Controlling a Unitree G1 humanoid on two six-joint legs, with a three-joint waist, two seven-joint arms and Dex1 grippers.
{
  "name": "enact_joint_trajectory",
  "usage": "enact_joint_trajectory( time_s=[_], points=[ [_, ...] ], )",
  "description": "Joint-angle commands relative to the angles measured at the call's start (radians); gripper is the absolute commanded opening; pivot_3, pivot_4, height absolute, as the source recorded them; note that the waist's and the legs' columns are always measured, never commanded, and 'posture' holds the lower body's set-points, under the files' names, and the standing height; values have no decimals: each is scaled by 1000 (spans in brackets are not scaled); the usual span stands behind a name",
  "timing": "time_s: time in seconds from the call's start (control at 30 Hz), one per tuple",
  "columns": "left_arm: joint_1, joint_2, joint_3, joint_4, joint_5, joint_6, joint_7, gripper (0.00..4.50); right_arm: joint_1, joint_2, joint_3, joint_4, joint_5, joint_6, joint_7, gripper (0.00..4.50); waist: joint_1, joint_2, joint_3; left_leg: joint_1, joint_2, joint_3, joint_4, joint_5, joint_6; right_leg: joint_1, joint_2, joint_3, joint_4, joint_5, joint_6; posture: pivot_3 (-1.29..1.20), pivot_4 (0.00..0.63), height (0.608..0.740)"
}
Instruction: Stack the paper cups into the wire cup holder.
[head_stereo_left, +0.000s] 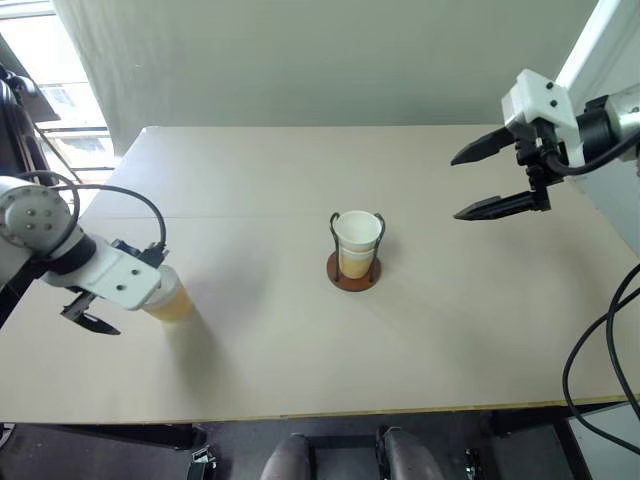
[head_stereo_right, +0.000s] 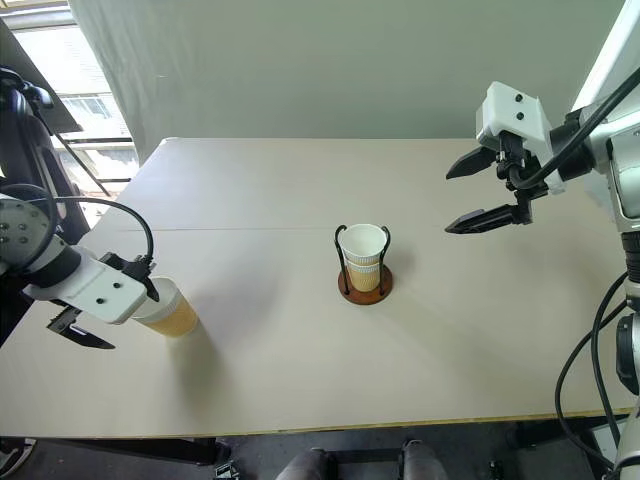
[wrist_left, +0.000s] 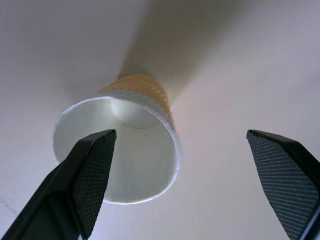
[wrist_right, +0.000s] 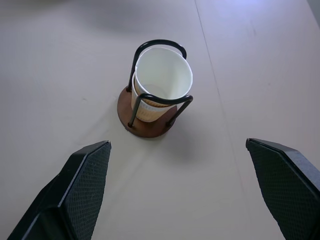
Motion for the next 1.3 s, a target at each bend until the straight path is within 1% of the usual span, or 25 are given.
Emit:
enact_joint_trajectory(
  time_s=[0.03,0.17,0.33,0.37,0.43,0.47,0.63,0.77,0.8,1.03,1.13,1.3],
  points=[
    [4,-18,74,45,57,-39,-27,4500,-11,-9,-20,-28,14,7,-1,4474,-1,0,0,0,0,0,0,0,0,0,0,0,0,0,0,0,150,740],
    [25,-38,94,50,72,-71,-31,4500,-10,-7,-22,-30,14,11,-4,4474,-1,0,0,-1,0,0,-1,0,0,-2,0,0,-1,0,0,0,150,740],
    [47,-27,80,32,44,-88,-31,4500,-10,-6,-23,-30,15,14,-8,4474,-1,0,0,-1,0,0,-1,0,0,-2,0,0,0,0,0,0,150,740],
    [51,-25,76,28,37,-88,-31,4319,-10,-5,-23,-30,15,14,-10,4492,-1,0,0,-1,0,0,-1,0,0,-2,0,0,0,0,-1,0,150,740],
    [54,-25,65,24,24,-110,-31,3870,-9,-4,-22,-29,15,13,-13,4500,-1,0,0,-1,0,0,0,0,0,-2,0,0,0,1,-1,0,150,740],
    [54,-26,58,26,19,-119,-31,3545,-7,-3,-22,-29,15,13,-15,4500,-1,0,0,-1,0,0,0,0,0,-2,0,0,0,1,-1,0,150,740],
    [-3,-64,17,81,14,-150,-31,1731,15,-3,-24,-38,17,8,-26,4500,0,-1,0,-1,0,0,0,0,0,-2,0,0,0,1,-2,0,150,740],
    [-88,-124,-34,177,40,-183,-31,215,54,11,-42,-30,30,-3,-50,4500,0,-1,-1,-1,0,0,1,0,0,-1,0,0,0,1,-2,0,150,740],
    [-104,-135,-43,192,41,-185,-31,16,61,17,-47,-28,37,-4,-54,4500,0,-1,-1,-1,0,0,1,0,0,-1,0,0,0,2,-2,0,150,740],
    [-215,-232,-91,275,25,-218,-31,16,91,72,-79,67,93,-47,-57,4500,1,-1,-1,-2,0,0,1,0,1,-1,0,-1,0,2,-1,0,150,740],
    [-244,-253,-107,290,9,-221,-31,16,84,94,-93,93,120,-43,-53,4500,0,-1,-1,-2,0,0,2,1,1,-1,-1,0,-1,3,0,0,150,740],
    [-292,-305,-100,346,11,-245,-31,16,78,92,-90,113,138,-40,-37,4500,0,-1,-1,-2,0,0,1,1,1,-1,0,-1,-2,3,1,0,150,740]
  ],
)
